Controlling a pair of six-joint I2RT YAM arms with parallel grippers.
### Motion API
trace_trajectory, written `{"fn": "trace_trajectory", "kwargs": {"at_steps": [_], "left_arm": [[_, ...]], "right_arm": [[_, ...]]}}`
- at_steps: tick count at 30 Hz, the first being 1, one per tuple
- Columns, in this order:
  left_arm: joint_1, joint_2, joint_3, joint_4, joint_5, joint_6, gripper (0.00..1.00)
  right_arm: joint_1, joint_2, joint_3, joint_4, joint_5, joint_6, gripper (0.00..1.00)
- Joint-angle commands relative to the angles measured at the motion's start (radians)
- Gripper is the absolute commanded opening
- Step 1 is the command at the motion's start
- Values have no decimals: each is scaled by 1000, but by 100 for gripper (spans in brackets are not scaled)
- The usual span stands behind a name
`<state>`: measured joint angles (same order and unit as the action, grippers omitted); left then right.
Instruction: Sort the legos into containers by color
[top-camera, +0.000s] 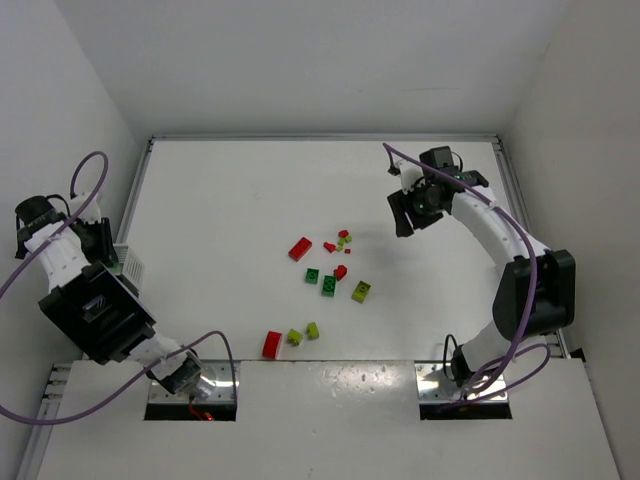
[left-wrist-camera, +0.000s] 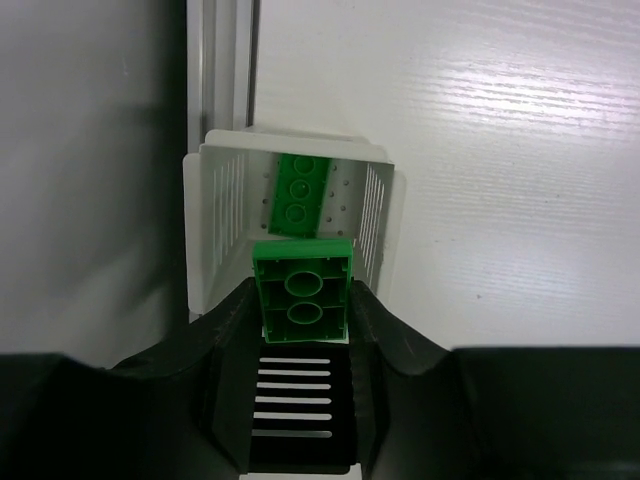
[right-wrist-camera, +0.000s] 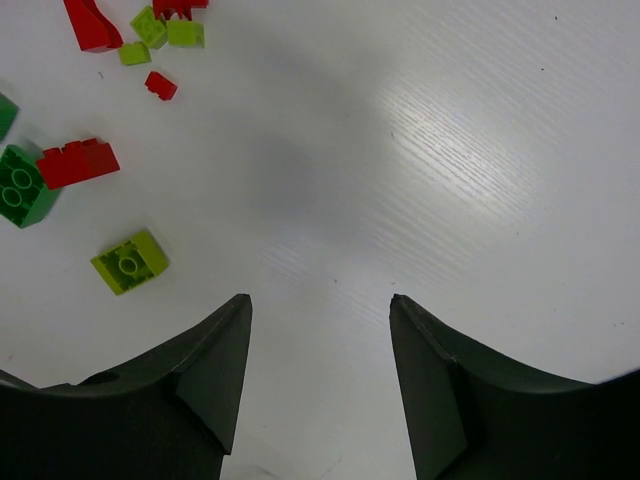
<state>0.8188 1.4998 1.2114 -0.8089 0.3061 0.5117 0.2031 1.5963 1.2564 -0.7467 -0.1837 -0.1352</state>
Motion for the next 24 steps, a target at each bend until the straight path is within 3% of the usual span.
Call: {"fn": "trace_trajectory", "kwargs": {"at_steps": [1,2,6,9,13,14,16,19,24], "left_arm": [[8,-15,16,30,33,7,43],[8,-15,16,30,48,17,45],[8,-105,37,2,169,80,71],[8,-176,25,-19,228,105,77],[-23,-214,49,-169,343,230,77],[-62,-226,59,-214,367,320,77],[-127,-271,59,-305,399,355,73],[-335,-308,50,-383,421,383,71],[-590,-352,-27,-441,517,462,68]], "right_arm": [[15,-1,31,0,3,17,58],[15,-1,31,0,3,17,58],[24,-22,2,0,-66,-4,58],[33,-22,-8,-9,-115,-13,58],[56,-22,-28,-19,-169,-44,57],[65,-22,-37,-28,-181,-58,57],[102,-13,-37,-57,-197,-95,57],[181,-1,-37,-66,-227,-124,57],[298,36,-37,-57,-227,-124,57]]}}
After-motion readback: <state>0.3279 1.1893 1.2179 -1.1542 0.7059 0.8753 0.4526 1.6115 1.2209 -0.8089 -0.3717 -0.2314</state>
